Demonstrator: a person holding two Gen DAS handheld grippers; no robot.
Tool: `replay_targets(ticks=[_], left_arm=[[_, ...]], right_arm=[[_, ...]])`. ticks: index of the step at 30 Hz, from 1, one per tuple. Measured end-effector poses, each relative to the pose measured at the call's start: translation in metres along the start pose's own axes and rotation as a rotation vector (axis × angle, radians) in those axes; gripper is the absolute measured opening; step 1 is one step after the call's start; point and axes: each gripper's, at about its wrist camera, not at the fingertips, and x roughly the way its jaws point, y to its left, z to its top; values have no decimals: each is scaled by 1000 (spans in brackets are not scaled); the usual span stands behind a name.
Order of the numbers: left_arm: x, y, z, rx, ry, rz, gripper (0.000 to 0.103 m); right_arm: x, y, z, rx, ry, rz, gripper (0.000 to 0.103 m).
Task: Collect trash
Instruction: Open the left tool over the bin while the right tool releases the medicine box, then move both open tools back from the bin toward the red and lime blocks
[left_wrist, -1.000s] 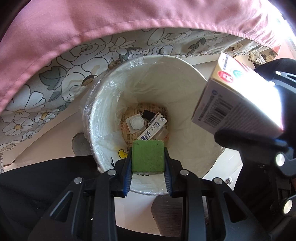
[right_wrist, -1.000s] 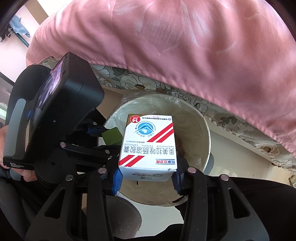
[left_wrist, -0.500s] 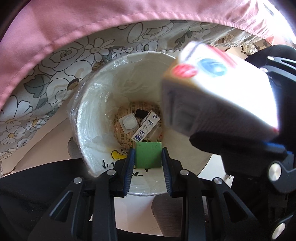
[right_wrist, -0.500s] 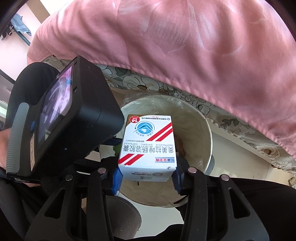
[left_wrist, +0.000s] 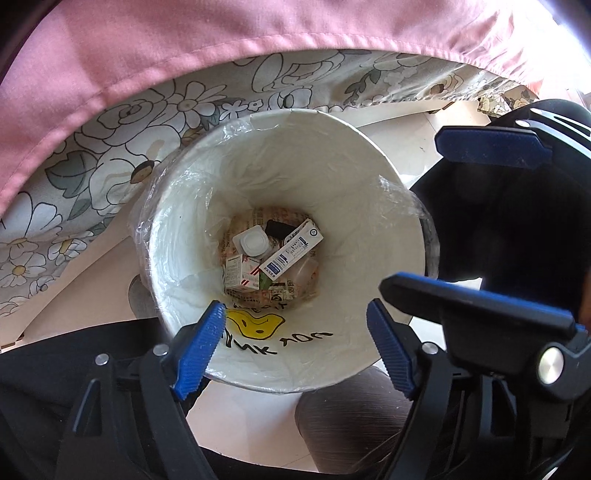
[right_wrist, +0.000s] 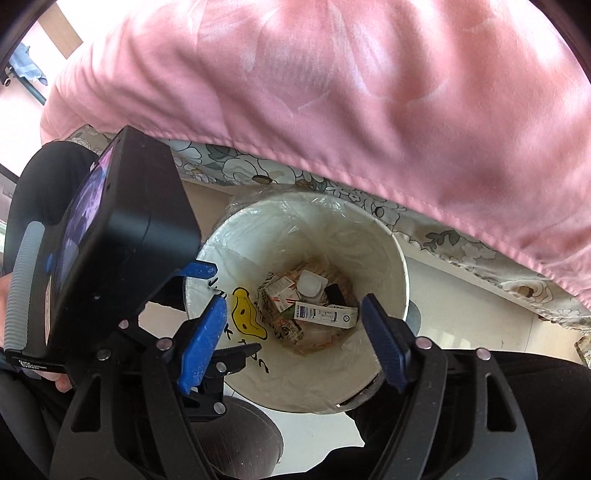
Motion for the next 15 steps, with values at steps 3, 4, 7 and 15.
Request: replay_targets(ticks=[3, 4, 7, 15], left_arm=[[-2, 0, 0, 0, 0, 4, 83], [-2, 1, 0, 0, -1, 7, 83], [-2, 0, 0, 0, -2, 11, 84], [-3, -2, -1, -1, -13, 20, 84]], right_arm=[[0, -1, -1, 7, 2, -3, 78], [0, -2, -1, 9, 3, -2, 79], [-1, -2, -2, 12, 1, -3, 79], [-2, -1, -4, 12, -6, -7, 79]])
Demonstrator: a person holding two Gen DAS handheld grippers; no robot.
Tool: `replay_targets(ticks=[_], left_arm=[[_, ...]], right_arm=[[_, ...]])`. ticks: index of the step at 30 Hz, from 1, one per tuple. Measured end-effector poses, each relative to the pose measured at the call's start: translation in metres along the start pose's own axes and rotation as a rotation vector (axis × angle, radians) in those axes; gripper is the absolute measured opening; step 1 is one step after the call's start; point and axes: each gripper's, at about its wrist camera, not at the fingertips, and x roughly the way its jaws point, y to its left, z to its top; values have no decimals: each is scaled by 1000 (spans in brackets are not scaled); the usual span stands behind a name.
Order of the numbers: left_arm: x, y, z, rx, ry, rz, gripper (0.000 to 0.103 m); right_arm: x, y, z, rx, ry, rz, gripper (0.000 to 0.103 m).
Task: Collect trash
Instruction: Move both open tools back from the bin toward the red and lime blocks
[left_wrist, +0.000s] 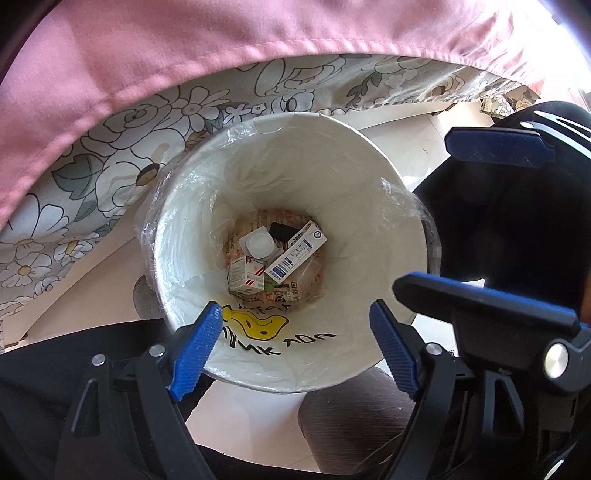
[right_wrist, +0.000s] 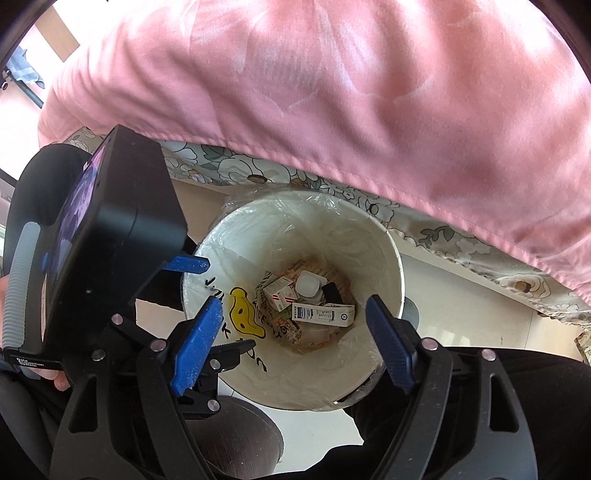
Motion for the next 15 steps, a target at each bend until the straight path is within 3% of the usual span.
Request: replay_targets(ticks=[7, 15], left_arm=[[-12, -5, -3, 1, -36, 15, 84], [-49, -8, -6, -25, -120, 60, 84]], right_arm=[[-12, -4, -2, 14, -26, 3, 82], [-52, -10, -1, 28, -115, -9, 82]])
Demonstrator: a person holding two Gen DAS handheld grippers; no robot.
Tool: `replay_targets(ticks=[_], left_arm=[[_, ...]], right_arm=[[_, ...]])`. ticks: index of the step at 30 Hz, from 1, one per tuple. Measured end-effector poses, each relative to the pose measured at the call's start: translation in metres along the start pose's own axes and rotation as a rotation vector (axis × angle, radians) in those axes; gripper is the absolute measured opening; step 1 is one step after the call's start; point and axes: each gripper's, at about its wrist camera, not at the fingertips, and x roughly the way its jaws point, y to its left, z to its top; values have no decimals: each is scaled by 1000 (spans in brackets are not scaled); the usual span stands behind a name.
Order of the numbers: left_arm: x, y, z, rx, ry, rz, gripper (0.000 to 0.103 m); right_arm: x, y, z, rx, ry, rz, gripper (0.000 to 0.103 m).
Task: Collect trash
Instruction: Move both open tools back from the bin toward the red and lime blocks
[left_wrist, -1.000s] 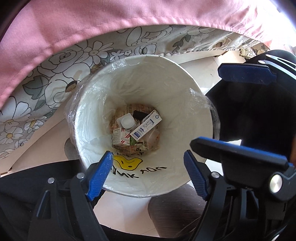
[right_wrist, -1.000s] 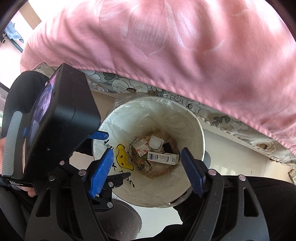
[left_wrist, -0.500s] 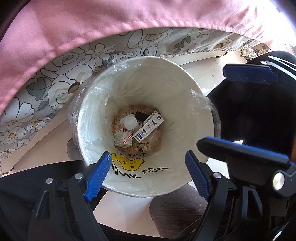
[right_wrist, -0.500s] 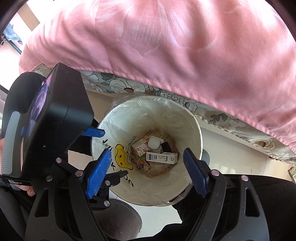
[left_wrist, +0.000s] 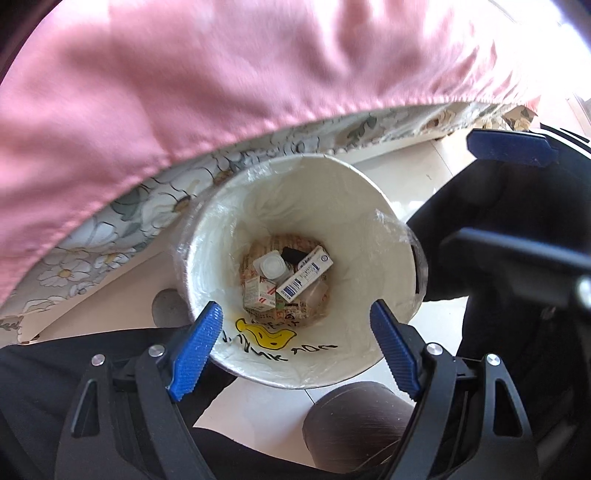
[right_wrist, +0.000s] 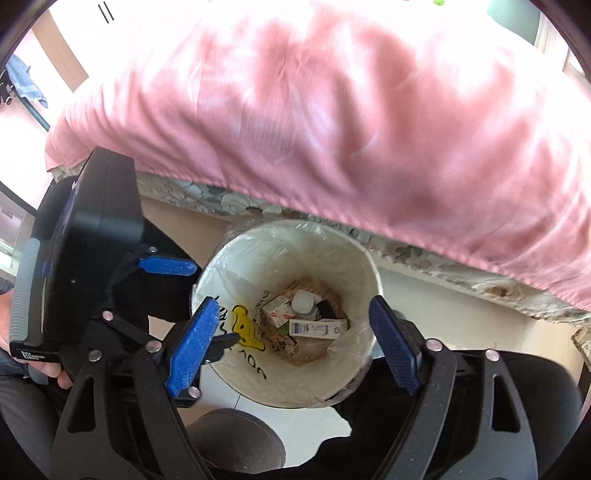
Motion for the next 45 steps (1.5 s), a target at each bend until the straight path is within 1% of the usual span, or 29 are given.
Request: replay_targets(ticks=[3, 6, 8, 11, 12, 14, 18, 20, 22, 26, 28, 30, 32, 34, 37, 39, 40, 42, 44, 45], left_arm=[[-24, 4, 5, -28, -60, 30, 87], [-50, 4, 13, -50, -133, 81, 89], [-66, 8, 19, -64, -178, 90, 89], [-89, 13, 31, -78, -235, 125, 90], [-95, 14, 34, -83, -252, 132, 90], [-106, 16, 41, -88, -282, 145, 90], [-126, 17, 60, -83, -334, 167, 90], [-135, 20, 68, -91, -361, 173, 90], [-142, 21, 78, -93, -379, 168, 90], [-157, 24, 97, -104, -404, 191, 90], [-162, 27, 108, -103, -419, 188, 90], [-167, 29, 118, -102, -428, 197, 90], [-170, 32, 133, -96, -429, 196, 90], [-168, 38, 148, -93, -420, 201, 90], [-167, 45, 170, -84, -414, 212, 93], [-168, 45, 183, -70, -424, 276, 93], [-169, 44, 189, -54, -430, 293, 94], [-167, 45, 203, -42, -426, 311, 94], [-165, 45, 218, -27, -424, 301, 94], [-164, 44, 226, -20, -419, 310, 94]], right_arm=[[-24, -3, 6, 4, -57, -17, 84], [-50, -9, 12, 7, -130, -3, 84], [-66, -15, 17, 4, -183, -21, 84], [-89, -28, 25, -1, -264, -27, 84], [-93, -32, 29, -5, -280, -15, 84], [-104, -45, 35, 1, -321, -22, 84], [-119, -66, 47, -6, -357, -23, 84], [-126, -75, 54, -23, -379, -44, 84], [-135, -83, 63, -35, -389, -63, 84], [-143, -97, 76, -75, -403, -57, 84], [-148, -102, 81, -105, -412, -47, 84], [-150, -110, 89, -123, -409, -20, 84], [-151, -120, 100, -112, -406, -10, 87], [-150, -130, 110, -124, -412, 17, 90], [-151, -146, 124, -132, -445, 22, 90], [-150, -158, 135, -145, -461, 21, 90], [-149, -163, 141, -150, -458, 14, 90], [-143, -174, 155, -175, -434, -1, 90], [-138, -180, 168, -211, -423, -28, 91], [-134, -184, 175, -227, -413, -33, 91]])
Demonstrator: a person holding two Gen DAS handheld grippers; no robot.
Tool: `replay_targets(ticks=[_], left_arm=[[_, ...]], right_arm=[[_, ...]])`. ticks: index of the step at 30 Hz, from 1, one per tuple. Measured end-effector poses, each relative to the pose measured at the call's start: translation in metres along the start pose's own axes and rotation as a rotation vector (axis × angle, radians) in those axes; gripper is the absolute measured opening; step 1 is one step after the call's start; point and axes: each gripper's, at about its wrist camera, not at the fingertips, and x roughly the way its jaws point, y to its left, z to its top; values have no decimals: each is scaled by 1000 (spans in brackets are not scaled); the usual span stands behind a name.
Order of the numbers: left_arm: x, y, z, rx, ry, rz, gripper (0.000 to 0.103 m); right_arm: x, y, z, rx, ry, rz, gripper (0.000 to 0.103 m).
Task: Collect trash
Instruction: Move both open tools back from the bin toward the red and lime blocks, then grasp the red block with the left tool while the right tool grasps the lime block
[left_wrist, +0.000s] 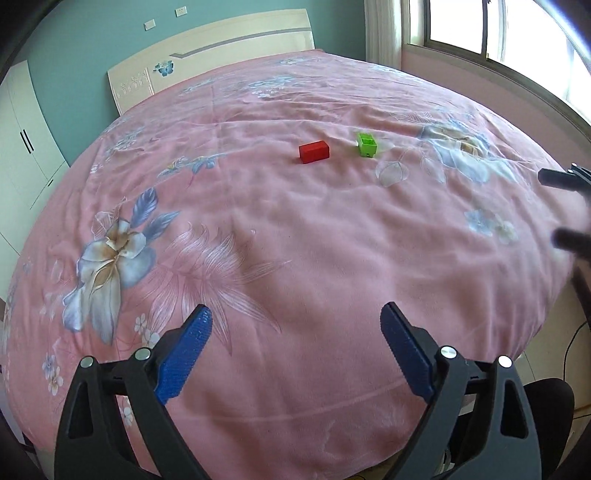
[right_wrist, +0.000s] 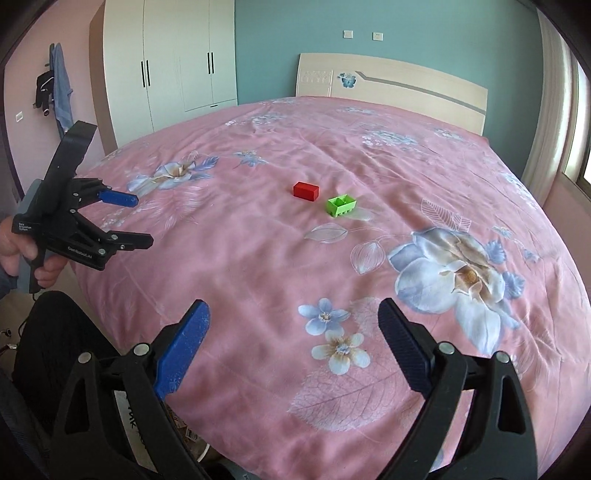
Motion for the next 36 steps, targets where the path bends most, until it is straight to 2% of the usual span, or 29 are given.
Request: replay_targets(ticks=[7, 13, 23, 36], left_arm=[[25, 0, 42, 24, -3, 14, 94], [54, 4, 70, 34, 8, 4, 94], [103, 10, 106, 61, 28, -10, 94], [148, 12, 144, 95, 54, -47, 94]], right_arm=[[45, -16, 24, -90, 84, -14, 91], [77, -31, 44, -113, 105, 14, 91], [126, -59, 71, -155, 153, 39, 91], [185, -65, 106, -274, 214, 106, 90]])
